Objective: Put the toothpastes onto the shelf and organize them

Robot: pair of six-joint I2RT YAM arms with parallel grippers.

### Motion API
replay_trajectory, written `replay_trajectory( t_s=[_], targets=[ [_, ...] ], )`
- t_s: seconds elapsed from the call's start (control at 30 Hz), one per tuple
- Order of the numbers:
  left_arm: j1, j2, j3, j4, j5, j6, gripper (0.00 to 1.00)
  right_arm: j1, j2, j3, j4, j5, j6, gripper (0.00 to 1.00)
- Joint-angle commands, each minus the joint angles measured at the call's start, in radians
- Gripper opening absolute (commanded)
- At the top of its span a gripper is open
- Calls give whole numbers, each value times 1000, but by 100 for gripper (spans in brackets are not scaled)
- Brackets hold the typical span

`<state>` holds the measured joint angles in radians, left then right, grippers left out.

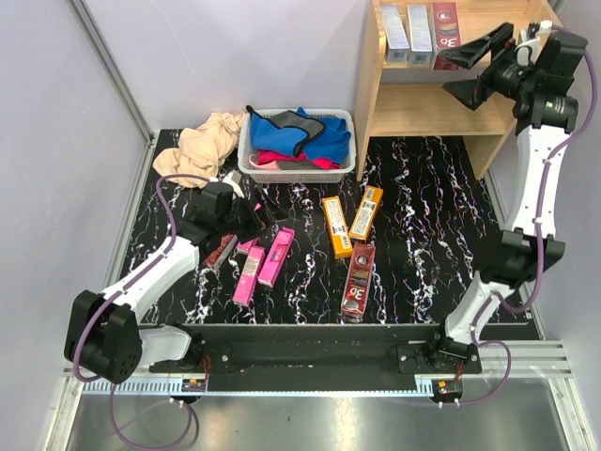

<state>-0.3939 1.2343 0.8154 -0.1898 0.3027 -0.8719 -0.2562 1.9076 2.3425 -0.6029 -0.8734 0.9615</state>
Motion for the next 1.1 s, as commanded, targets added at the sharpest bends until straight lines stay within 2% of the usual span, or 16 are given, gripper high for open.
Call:
replay_trajectory(
  t_s=[0.0,0.47,0.57,0.67,0.77,1.03,1.07],
  targets=[
    [-5,5,22,24,7,28,99,-3,-156,-206,25,27,-104,100],
    [-28,31,68,-60,-65,128,99,-3,-545,-963,88,7,-248,100],
    [-80,69,122,-91,-83,185,99,-3,-617,-1077,88,51,-266,100],
    [-169,128,187,-131,-131,211,99,-3,-680,-1251,88,93,-287,99],
    [-279,197,249,-135,-160,214,99,-3,-706,-1345,60,93,-325,100],
    [-477,438,470,-181,-227,220,99,-3,-742,-1474,12,157,-377,100],
    [-512,479,491,-198,-275,218,99,-3,-745,-1485,8,163,-380,99]
  ],
)
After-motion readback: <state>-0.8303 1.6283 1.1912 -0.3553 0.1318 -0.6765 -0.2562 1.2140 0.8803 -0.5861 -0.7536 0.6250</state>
